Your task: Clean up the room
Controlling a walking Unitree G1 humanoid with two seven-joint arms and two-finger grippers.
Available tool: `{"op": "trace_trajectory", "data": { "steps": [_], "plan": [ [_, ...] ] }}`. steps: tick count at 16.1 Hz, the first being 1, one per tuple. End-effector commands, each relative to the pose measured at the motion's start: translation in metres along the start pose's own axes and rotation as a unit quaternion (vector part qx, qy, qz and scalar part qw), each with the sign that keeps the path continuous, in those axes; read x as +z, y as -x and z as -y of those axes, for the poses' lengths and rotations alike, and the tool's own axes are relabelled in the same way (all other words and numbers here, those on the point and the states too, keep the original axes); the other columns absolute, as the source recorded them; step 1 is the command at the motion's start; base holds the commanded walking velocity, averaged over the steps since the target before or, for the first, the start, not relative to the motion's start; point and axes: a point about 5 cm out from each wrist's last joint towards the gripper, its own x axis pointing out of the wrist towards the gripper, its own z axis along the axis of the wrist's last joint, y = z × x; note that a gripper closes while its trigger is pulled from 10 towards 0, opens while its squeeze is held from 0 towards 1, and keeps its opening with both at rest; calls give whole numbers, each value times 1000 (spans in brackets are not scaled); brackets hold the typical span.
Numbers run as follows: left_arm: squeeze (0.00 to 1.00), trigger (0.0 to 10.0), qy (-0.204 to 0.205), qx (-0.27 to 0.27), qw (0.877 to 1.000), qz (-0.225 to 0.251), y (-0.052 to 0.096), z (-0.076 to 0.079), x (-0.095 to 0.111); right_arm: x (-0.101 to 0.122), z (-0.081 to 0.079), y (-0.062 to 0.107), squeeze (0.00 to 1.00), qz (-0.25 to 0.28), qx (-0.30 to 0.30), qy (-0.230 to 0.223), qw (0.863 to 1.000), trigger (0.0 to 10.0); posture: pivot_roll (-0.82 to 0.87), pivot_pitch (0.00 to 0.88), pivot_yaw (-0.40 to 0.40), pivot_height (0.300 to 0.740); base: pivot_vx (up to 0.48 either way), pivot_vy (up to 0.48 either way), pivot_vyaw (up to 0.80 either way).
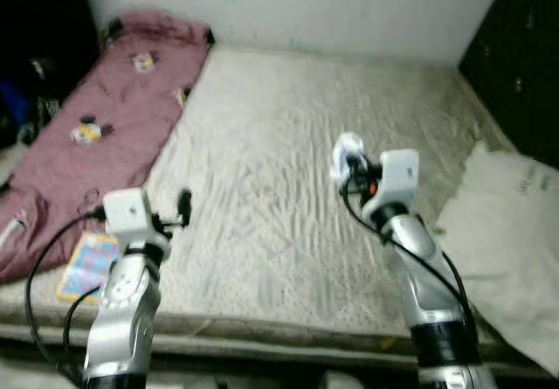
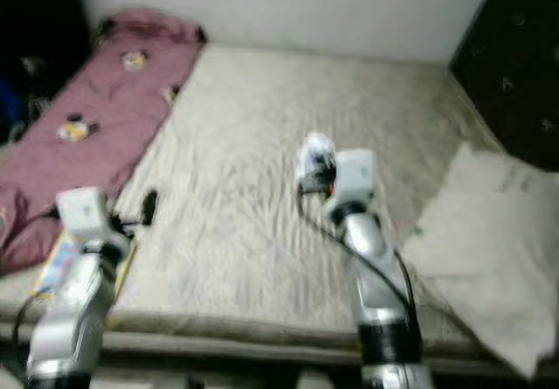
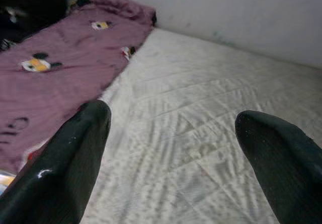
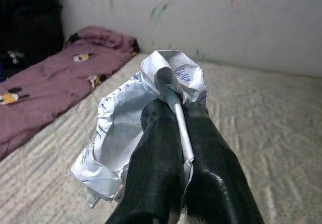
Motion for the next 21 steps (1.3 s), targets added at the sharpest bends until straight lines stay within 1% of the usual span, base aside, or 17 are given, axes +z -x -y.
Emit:
{"op": "trace_trajectory", "data": {
  "steps": [1, 6, 8, 10, 17, 21],
  "plan": [
    [0, 10000, 5, -6, 1000, -1, 0, 7, -1, 2, 7, 0, 0, 3, -14, 10, 1000, 10000, -74, 0, -25, 740, 0, 480, 0],
    [0, 10000, 11, -4, 1000, -2, -1, 6, 0, 0, 0, 0, 0, -1, 10, 10, 1000, 10000, -78, 0, -26, 740, 0, 480, 0],
    [0, 10000, 12, -6, 1000, -2, -2, 6, 0, -1, 0, -1, 0, -5, 9, 3, 1000, 10000, -79, 0, -25, 740, 0, 480, -800],
    [0, 10000, 21, -5, 1000, -7, -2, 7, -1, 0, -2, 0, 0, 0, 16, 4, 1000, 10000, -82, 0, -25, 740, 0, 480, 0],
    [0, 10000, 22, -2, 1000, -5, -3, 7, -1, -2, -5, 1, 0, -3, 34, 4, 999, 10000, -85, 0, -29, 740, 0, 480, 0],
    [0, 10000, 23, 0, 1000, -5, -3, 7, -1, 0, -8, 0, 0, 2, 36, 20, 999, 10000, -85, 0, -29, 740, 0, 480, 0]
  ]
}}
